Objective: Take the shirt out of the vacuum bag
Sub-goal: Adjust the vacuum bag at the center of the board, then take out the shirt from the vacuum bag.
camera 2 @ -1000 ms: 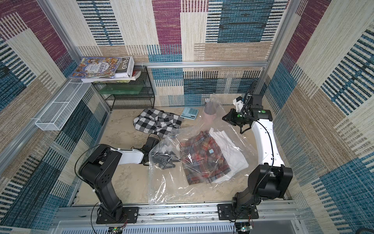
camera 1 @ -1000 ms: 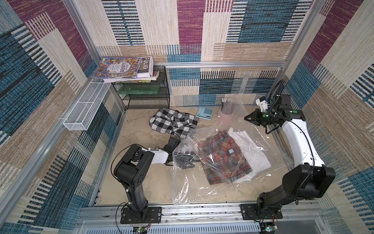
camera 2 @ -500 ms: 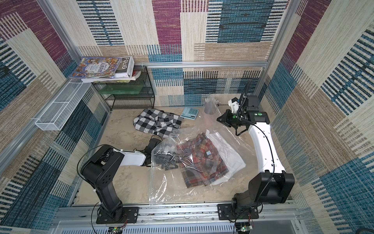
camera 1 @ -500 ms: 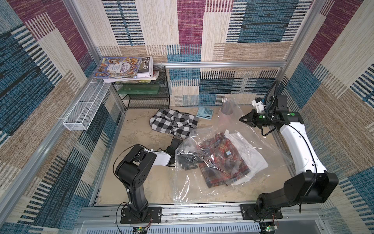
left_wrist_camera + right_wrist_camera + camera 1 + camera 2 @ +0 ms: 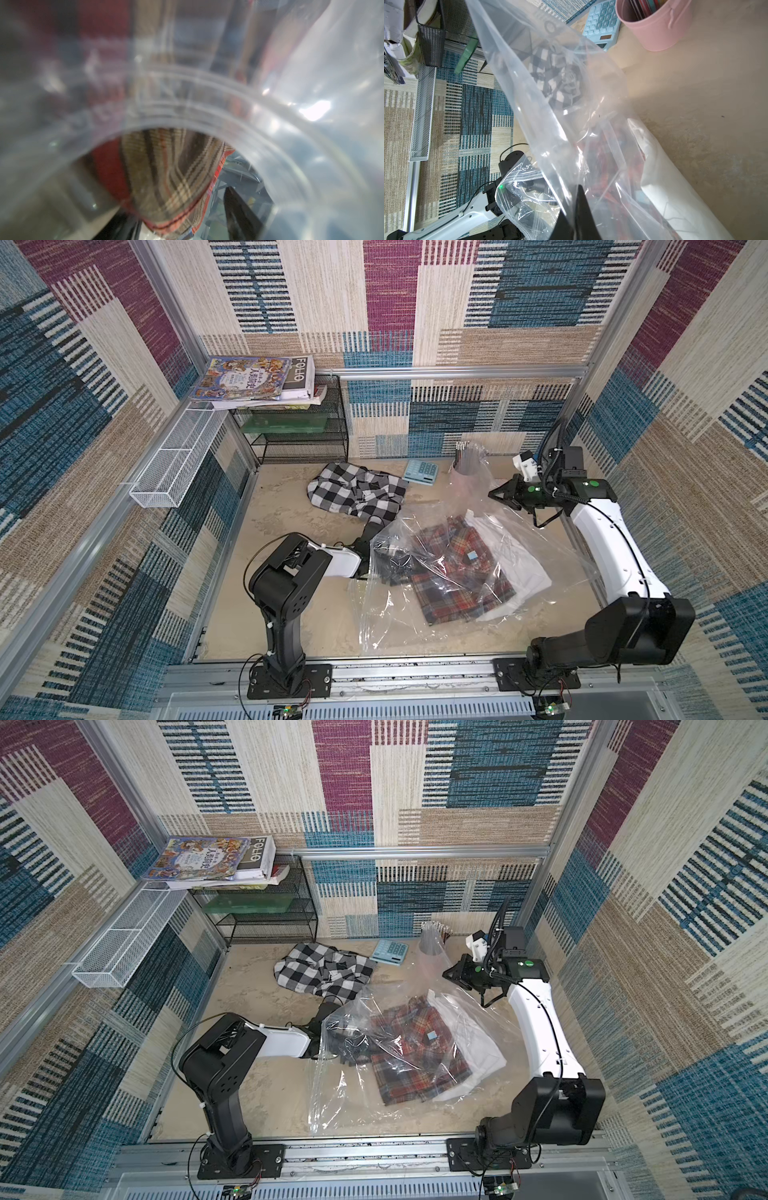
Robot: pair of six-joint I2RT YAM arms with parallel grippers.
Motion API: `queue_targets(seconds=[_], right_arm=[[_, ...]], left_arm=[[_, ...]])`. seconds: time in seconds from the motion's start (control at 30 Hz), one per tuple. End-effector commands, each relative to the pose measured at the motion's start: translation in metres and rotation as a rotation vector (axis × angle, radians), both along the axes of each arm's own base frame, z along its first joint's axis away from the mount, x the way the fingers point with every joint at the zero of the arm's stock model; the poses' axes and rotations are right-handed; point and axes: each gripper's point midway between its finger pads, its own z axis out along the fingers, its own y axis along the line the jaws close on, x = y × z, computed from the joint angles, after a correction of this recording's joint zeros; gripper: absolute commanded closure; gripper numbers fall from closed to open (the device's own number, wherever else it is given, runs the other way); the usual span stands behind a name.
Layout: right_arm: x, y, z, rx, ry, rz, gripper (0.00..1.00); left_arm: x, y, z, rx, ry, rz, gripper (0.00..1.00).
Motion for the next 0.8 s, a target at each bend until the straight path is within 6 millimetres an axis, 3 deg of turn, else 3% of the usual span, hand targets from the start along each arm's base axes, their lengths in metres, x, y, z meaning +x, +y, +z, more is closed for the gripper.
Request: queue_targets(seconds=[0.0, 0.2, 0.27, 0.3, 0.47, 0.77], right_arm=[[-0.002, 0.004, 0.004, 0.027, -0.028, 0.023, 1.00], [-0.007, 0.005, -0.002, 0.033, -0.025, 0.031, 1.00], [-0.009, 0.005, -0.006, 0.032, -0.019, 0.032, 1.00], [-0.010, 0.005, -0.009, 0.031, -0.014, 0.034, 1.00], [-0.019, -0.008, -0.034, 0.021, 0.029, 0.013, 1.00], [-0.036, -0.079, -0.104, 0.054, 0.140, -0.159, 1.00]], left_arm=[[-0.023, 0.062, -0.074, 0.447, 0.151, 0.110, 0.48], [-0.024, 0.066, -0.077, 0.486, 0.156, 0.083, 0.73], [-0.023, 0.068, -0.076, 0.502, 0.153, 0.079, 0.98], [-0.023, 0.068, -0.075, 0.504, 0.152, 0.077, 1.00], [-0.019, 0.069, -0.059, 0.496, 0.116, 0.071, 1.00], [-0.017, 0.079, -0.021, 0.457, 0.069, 0.078, 1.00]])
